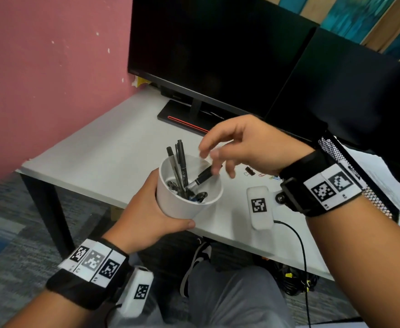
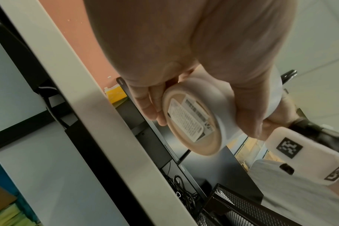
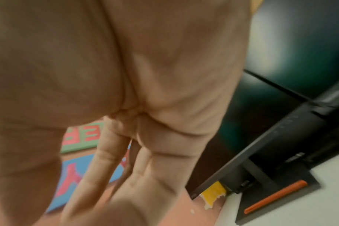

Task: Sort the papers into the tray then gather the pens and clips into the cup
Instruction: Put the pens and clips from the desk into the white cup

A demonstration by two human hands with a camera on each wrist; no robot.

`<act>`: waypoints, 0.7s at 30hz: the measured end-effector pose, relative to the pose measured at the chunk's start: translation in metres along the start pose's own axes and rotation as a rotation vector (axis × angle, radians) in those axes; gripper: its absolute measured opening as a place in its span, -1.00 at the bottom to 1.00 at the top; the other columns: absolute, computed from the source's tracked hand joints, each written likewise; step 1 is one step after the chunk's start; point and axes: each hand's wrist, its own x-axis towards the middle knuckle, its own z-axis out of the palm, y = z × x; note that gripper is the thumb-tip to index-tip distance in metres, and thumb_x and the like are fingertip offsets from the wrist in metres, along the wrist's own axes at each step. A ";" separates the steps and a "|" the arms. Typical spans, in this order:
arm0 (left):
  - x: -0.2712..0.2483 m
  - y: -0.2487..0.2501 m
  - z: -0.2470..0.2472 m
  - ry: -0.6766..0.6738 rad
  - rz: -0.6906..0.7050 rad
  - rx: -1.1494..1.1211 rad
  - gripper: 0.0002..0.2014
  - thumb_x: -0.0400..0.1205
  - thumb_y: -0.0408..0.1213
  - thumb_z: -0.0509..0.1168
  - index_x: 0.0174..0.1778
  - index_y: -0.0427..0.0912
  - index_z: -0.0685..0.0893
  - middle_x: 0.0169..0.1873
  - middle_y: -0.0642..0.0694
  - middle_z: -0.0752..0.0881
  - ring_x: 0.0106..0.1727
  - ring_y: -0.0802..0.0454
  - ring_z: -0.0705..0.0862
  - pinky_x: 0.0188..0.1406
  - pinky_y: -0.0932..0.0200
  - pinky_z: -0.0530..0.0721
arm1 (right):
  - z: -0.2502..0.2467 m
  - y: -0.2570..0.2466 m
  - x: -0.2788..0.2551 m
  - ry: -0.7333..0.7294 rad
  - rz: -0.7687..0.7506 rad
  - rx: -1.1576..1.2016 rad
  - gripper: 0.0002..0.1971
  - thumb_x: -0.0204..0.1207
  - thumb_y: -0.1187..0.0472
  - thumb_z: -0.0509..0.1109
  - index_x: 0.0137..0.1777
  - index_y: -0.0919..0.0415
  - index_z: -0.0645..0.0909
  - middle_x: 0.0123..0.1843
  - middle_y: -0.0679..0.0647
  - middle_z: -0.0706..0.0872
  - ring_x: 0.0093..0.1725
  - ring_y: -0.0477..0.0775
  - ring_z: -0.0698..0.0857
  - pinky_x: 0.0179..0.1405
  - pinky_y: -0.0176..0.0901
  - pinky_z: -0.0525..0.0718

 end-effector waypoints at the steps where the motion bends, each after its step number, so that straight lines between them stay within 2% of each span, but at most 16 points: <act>1: 0.000 -0.001 -0.001 0.005 -0.005 0.006 0.05 0.18 -0.15 0.85 0.55 0.31 0.46 0.33 0.29 0.73 0.36 0.28 0.71 0.22 0.21 0.67 | -0.007 0.011 0.004 0.088 0.008 0.092 -0.87 0.65 0.48 0.47 0.01 0.28 0.81 -0.15 0.11 0.86 -0.33 0.06 0.84 -0.54 -0.24 0.68; 4: 0.000 -0.002 -0.003 0.009 -0.018 0.014 0.03 0.19 -0.17 0.85 0.53 0.31 0.46 0.29 0.31 0.74 0.31 0.33 0.71 0.13 0.34 0.63 | -0.029 0.054 0.016 0.417 0.119 0.246 -0.84 0.68 0.37 0.46 -0.10 0.19 0.81 -0.20 0.13 0.75 -0.31 0.09 0.74 -0.51 -0.19 0.60; 6: 0.000 -0.001 -0.005 0.014 -0.018 0.012 0.03 0.19 -0.16 0.85 0.53 0.32 0.46 0.30 0.30 0.73 0.32 0.32 0.71 0.12 0.36 0.63 | -0.039 0.088 0.022 0.592 0.249 0.179 -0.91 0.68 0.28 0.46 -0.03 0.18 0.79 -0.10 0.12 0.76 -0.12 0.16 0.77 -0.38 -0.13 0.68; 8: 0.000 -0.001 -0.005 0.019 -0.017 0.017 0.04 0.18 -0.14 0.84 0.53 0.34 0.45 0.31 0.30 0.73 0.32 0.32 0.70 0.13 0.33 0.63 | -0.046 0.121 0.031 0.682 0.394 0.023 -0.93 0.67 0.23 0.49 0.07 0.09 0.79 0.12 0.14 0.79 0.13 0.24 0.80 -0.21 -0.07 0.81; 9: 0.001 -0.001 -0.006 0.021 -0.017 0.019 0.04 0.18 -0.13 0.84 0.53 0.34 0.45 0.31 0.30 0.73 0.32 0.32 0.70 0.13 0.31 0.63 | -0.049 0.138 0.035 0.662 0.476 -0.094 -0.84 0.66 0.21 0.50 0.20 0.05 0.77 0.25 0.15 0.77 0.21 0.24 0.78 -0.07 -0.01 0.85; 11: 0.001 -0.003 -0.006 0.024 -0.017 0.022 0.05 0.17 -0.12 0.84 0.54 0.35 0.44 0.31 0.30 0.73 0.33 0.32 0.70 0.15 0.29 0.64 | -0.049 0.162 0.037 0.494 0.627 -0.371 -0.53 0.66 0.18 0.52 0.55 0.03 0.61 0.43 0.10 0.67 0.33 0.21 0.72 0.27 0.04 0.78; 12: 0.001 -0.003 -0.007 0.027 -0.018 0.022 0.06 0.17 -0.12 0.84 0.54 0.35 0.44 0.32 0.30 0.73 0.33 0.31 0.70 0.15 0.29 0.64 | -0.047 0.171 0.038 0.407 0.682 -0.479 -0.42 0.65 0.18 0.53 0.65 0.03 0.51 0.53 0.09 0.62 0.41 0.22 0.69 0.37 0.02 0.71; 14: 0.001 -0.004 -0.008 0.031 -0.019 0.019 0.06 0.17 -0.12 0.84 0.55 0.35 0.44 0.32 0.30 0.73 0.34 0.31 0.70 0.16 0.29 0.64 | -0.044 0.182 0.038 0.291 0.740 -0.612 -0.39 0.63 0.25 0.49 0.69 0.06 0.50 0.62 0.10 0.59 0.50 0.24 0.66 0.43 0.03 0.70; 17: 0.002 -0.005 -0.010 0.035 -0.024 0.010 0.06 0.16 -0.09 0.83 0.56 0.34 0.44 0.32 0.31 0.73 0.34 0.31 0.70 0.15 0.30 0.63 | -0.043 0.189 0.040 0.269 0.758 -0.688 -0.53 0.60 0.47 0.37 0.45 0.11 0.74 0.46 0.11 0.72 0.33 0.22 0.78 0.29 0.02 0.81; 19: 0.002 -0.005 -0.010 0.033 -0.025 0.006 0.06 0.13 -0.01 0.81 0.55 0.35 0.44 0.32 0.30 0.73 0.34 0.29 0.71 0.15 0.27 0.65 | -0.042 0.190 0.043 0.285 0.751 -0.657 -0.65 0.60 0.48 0.39 0.19 0.09 0.83 0.23 0.13 0.81 -0.01 0.18 0.87 0.01 -0.02 0.88; 21: 0.002 -0.007 -0.010 0.033 -0.029 0.006 0.06 0.13 -0.03 0.81 0.54 0.37 0.44 0.31 0.31 0.73 0.32 0.31 0.71 0.14 0.28 0.65 | -0.039 0.186 0.042 0.257 0.745 -0.623 -0.77 0.60 0.44 0.44 -0.02 0.07 0.78 0.03 0.13 0.80 -0.30 0.14 0.81 -0.17 -0.05 0.86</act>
